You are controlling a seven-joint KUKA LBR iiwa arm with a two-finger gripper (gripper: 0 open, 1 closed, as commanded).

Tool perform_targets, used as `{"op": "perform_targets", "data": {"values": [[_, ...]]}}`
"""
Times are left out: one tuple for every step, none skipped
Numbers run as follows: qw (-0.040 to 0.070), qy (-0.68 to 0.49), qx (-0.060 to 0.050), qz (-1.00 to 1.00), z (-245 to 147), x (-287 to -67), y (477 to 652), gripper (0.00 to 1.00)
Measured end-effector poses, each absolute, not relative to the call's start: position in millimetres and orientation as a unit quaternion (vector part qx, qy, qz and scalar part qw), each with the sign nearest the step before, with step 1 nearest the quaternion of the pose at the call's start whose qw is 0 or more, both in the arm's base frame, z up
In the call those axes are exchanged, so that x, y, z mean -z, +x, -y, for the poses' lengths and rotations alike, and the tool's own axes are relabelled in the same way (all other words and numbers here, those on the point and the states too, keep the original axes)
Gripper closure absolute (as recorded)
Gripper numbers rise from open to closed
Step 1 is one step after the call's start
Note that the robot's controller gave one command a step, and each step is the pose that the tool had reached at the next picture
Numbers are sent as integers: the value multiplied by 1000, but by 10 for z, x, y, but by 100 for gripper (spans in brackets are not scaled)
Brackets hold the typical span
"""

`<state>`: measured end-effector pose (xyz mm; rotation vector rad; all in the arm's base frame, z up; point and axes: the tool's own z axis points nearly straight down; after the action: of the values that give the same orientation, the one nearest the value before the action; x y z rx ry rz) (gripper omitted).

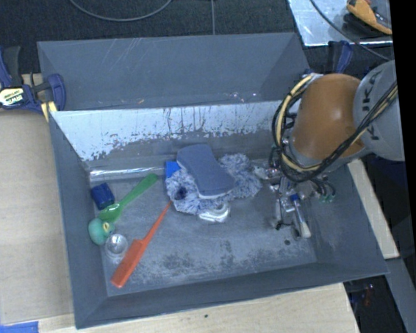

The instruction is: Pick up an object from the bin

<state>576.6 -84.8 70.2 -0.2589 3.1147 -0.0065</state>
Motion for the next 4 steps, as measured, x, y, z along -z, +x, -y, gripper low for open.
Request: {"op": "perform_targets", "data": {"values": [[10, -82, 2, -997, 792, -910, 5757, 0], [10, -213, 4, -977, 1362, -724, 5627, 100], [10, -212, 4, -977, 1362, -724, 5627, 100], [10, -212, 5, -977, 1308, -723, 5609, 100]]}}
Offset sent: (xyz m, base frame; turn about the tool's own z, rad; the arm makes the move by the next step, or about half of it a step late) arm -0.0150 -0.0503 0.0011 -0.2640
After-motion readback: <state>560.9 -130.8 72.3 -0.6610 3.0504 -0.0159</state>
